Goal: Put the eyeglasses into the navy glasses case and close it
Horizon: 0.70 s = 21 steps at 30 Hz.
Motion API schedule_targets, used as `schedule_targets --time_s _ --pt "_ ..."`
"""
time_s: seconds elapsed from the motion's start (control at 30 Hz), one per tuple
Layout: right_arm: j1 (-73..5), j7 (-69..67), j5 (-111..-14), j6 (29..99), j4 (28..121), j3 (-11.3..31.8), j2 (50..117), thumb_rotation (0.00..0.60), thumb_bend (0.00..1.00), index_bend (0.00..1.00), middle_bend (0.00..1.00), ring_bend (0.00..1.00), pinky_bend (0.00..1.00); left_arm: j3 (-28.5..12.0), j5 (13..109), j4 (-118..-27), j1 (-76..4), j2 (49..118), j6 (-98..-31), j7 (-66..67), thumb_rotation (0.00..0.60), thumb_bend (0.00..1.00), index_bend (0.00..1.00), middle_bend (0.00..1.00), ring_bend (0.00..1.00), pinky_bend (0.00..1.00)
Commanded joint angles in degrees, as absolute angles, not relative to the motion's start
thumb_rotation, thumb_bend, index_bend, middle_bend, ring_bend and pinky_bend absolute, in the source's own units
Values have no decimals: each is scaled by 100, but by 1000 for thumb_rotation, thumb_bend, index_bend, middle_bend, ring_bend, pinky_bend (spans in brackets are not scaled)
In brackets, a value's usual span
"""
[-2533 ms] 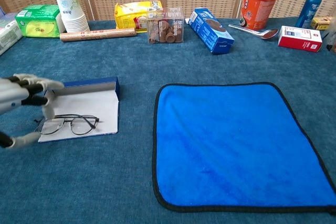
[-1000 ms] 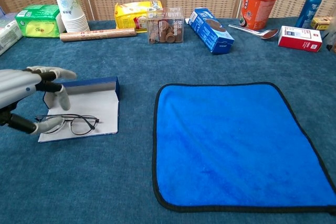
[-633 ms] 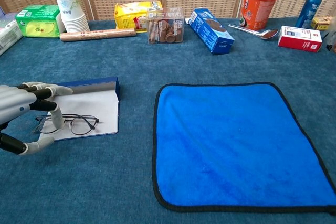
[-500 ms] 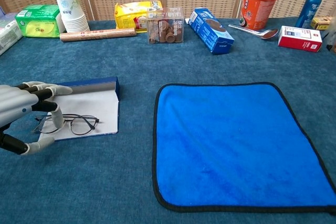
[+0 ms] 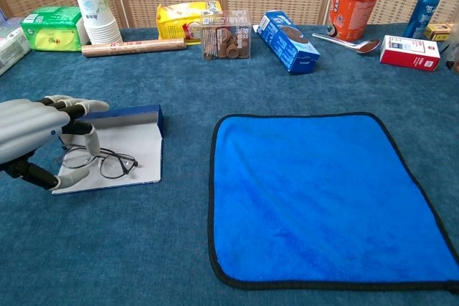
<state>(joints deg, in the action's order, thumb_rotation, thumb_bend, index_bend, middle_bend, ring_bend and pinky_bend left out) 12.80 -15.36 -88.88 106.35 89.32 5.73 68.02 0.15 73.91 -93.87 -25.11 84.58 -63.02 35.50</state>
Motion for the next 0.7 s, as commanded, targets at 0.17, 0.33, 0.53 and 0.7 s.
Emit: schedule_targets --time_s 0.17,0.33,0.53,0.7 --pt "1297 -1576 -8871 10639 8897 576 6814 339 364 37 123 0 104 -69 7273 -9431 -2603 8464 -6238 3540 382 363 351 13 0 2" --pt "1293 -1595 -8858 10615 8874 580 6829 340 365 37 123 0 104 92 7471 -9571 -2543 8406 -6351 3505 381 363 350 13 0 2" --pt "1291 -1619 -8848 10604 8855 591 6832 339 365 37 123 0 104 301 7564 -9781 -2466 8260 -6345 3428 375 362 354 13 0 1" --pt "1284 -1625 -8863 10586 8845 583 6844 339 365 37 123 0 106 171 7424 -9608 -2536 8368 -6287 3460 379 363 354 9 0 0"
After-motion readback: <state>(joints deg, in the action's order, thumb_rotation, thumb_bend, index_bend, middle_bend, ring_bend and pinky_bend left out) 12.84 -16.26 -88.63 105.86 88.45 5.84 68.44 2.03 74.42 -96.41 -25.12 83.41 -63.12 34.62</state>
